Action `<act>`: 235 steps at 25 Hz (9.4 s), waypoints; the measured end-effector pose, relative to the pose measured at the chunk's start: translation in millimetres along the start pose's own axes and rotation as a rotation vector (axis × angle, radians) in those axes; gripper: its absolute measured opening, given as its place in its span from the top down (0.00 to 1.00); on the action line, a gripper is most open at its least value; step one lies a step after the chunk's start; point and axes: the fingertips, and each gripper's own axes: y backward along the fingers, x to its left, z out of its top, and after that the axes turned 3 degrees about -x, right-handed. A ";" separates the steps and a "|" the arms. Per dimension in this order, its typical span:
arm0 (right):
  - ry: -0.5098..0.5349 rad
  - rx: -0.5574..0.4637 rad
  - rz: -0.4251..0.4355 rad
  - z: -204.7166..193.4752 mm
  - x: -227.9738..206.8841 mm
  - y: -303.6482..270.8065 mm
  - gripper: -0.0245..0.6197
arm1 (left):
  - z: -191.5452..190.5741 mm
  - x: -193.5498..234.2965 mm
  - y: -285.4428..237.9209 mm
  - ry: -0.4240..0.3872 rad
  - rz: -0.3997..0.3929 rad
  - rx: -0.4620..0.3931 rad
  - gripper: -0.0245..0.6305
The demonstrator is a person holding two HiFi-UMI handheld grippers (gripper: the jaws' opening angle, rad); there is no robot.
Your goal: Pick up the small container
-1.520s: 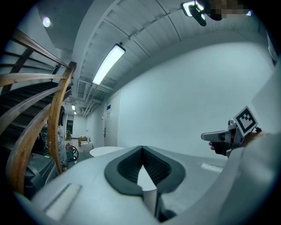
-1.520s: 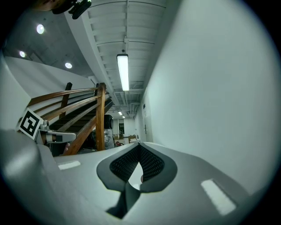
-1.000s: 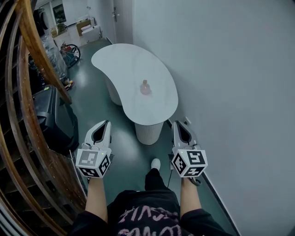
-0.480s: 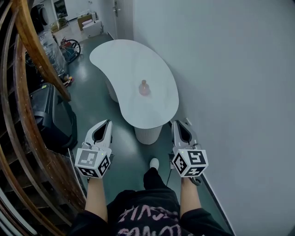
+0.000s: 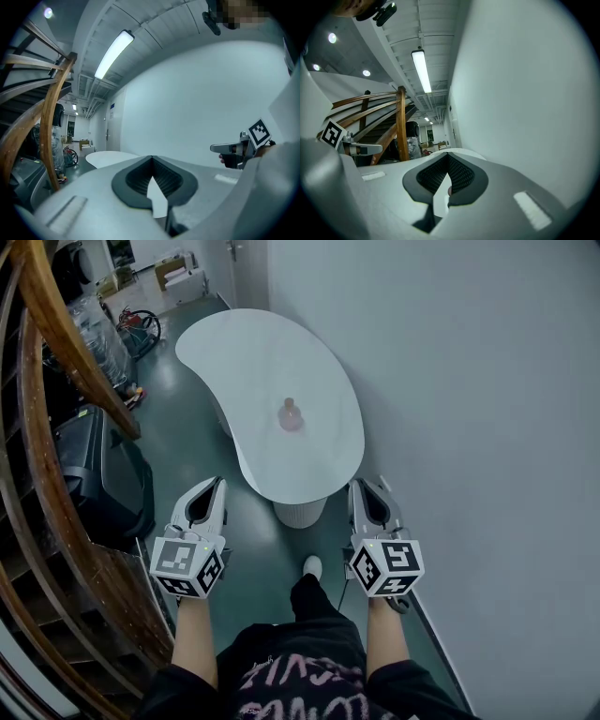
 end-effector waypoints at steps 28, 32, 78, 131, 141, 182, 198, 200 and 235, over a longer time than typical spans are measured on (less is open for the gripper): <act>-0.023 0.102 0.019 -32.3 -47.4 -104.1 0.93 | -39.6 27.5 -109.1 0.028 -0.005 0.101 0.96; -0.027 0.112 0.025 -31.6 -58.6 -117.7 0.93 | -39.7 26.8 -126.3 0.017 -0.001 0.119 0.96; -0.045 0.046 0.142 14.5 -106.9 -198.4 0.93 | 2.1 3.6 -218.3 -0.091 0.005 0.102 0.96; 0.001 0.193 0.063 -55.6 -108.1 -258.9 0.93 | -82.9 38.7 -279.5 0.043 -0.067 0.189 0.96; -0.022 0.230 0.053 -77.7 -102.7 -264.9 0.93 | -104.2 42.5 -283.9 0.063 -0.086 0.216 0.96; -0.032 0.346 -0.001 -133.2 -122.2 -270.4 0.93 | -157.7 37.0 -336.4 0.017 -0.175 0.311 0.56; -0.042 0.367 -0.049 -140.5 -134.6 -269.7 0.93 | -172.2 28.9 -368.3 0.038 -0.235 0.325 0.52; -0.041 0.369 -0.059 -139.8 -136.6 -268.4 0.93 | -172.9 28.4 -370.1 0.042 -0.240 0.331 0.52; -0.071 0.391 -0.093 -158.0 -150.9 -257.7 0.93 | -185.7 26.0 -379.6 0.000 -0.242 0.330 0.69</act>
